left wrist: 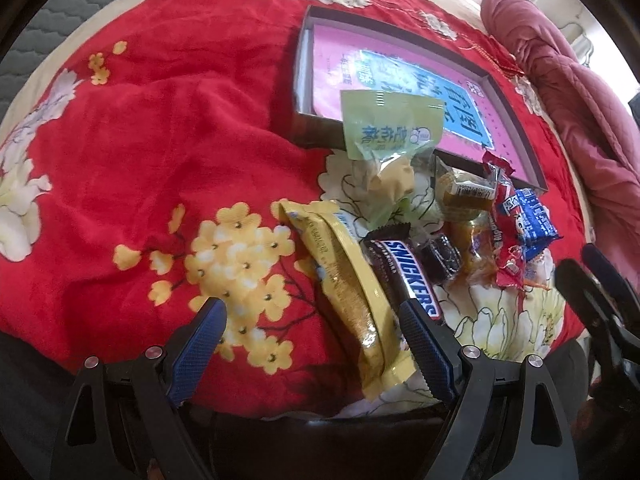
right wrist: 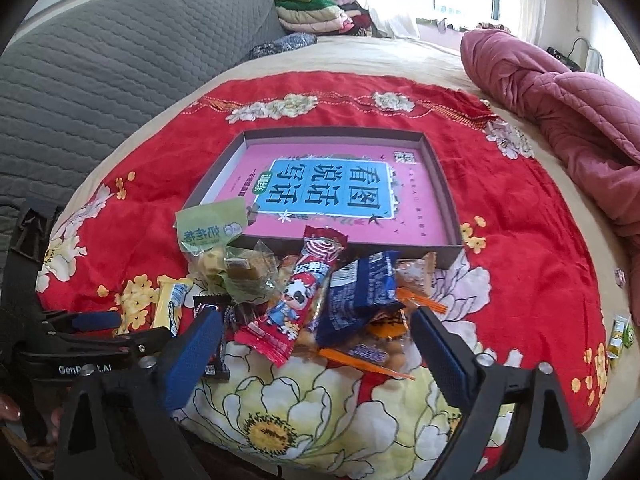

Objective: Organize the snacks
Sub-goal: 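Grasp the yellow wafer bar with the left tool while the right grasps the red panda stick, then lift the yellow bar with the left tool over the pink tray while the right carries the red stick there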

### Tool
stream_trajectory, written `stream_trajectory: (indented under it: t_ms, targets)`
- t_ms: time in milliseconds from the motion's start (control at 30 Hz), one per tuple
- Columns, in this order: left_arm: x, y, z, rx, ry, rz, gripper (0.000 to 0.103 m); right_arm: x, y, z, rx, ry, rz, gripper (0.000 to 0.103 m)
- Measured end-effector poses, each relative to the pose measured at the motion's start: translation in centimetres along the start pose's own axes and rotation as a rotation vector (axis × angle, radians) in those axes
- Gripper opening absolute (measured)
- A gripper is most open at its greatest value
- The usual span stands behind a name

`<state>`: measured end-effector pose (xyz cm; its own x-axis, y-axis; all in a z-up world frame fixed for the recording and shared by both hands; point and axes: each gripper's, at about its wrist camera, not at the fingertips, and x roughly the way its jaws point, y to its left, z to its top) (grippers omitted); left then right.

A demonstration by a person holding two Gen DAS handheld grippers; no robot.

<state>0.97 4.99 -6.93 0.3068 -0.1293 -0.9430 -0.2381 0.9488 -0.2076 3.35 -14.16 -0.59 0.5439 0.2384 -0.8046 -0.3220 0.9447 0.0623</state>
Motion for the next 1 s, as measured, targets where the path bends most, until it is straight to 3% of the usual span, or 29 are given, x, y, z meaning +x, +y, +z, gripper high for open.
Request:
stream_trajectory:
  t_ms: [267, 333, 400, 533, 667, 800, 1000]
  targets:
    - [0.7, -0.5, 0.5, 0.021, -0.005, -0.008, 0.089, 2.9, 0.8, 0.7, -0.011, 0.043, -0.036, 0.085]
    - [0.9, -0.6, 0.7, 0.026, -0.006, -0.011, 0.088, 3.4, 0.5, 0.9, 0.002, 0.051, -0.023, 0.071]
    - [1.1, -0.8, 0.8, 0.034, -0.005, -0.015, 0.078, 3.9, 0.3, 1.1, 0.006, 0.056, -0.019, 0.062]
    - [1.2, -0.9, 1.2, 0.034, -0.010, -0.032, 0.067, 4.5, 0.3, 1.1, -0.005, 0.072, -0.010, 0.048]
    - [1.6, -1.0, 1.5, 0.028, -0.006, -0.060, 0.055, 5.2, 1.1, 1.0, -0.050, 0.088, -0.011, 0.045]
    - [1.9, -0.9, 1.5, 0.029, -0.001, -0.088, 0.036, 6.0, 0.7, 1.1, -0.029, 0.116, 0.017, 0.022]
    - [1.8, -0.7, 1.5, 0.032, -0.007, -0.102, 0.026, 5.2, -0.6, 0.9, 0.034, 0.096, 0.060, 0.020]
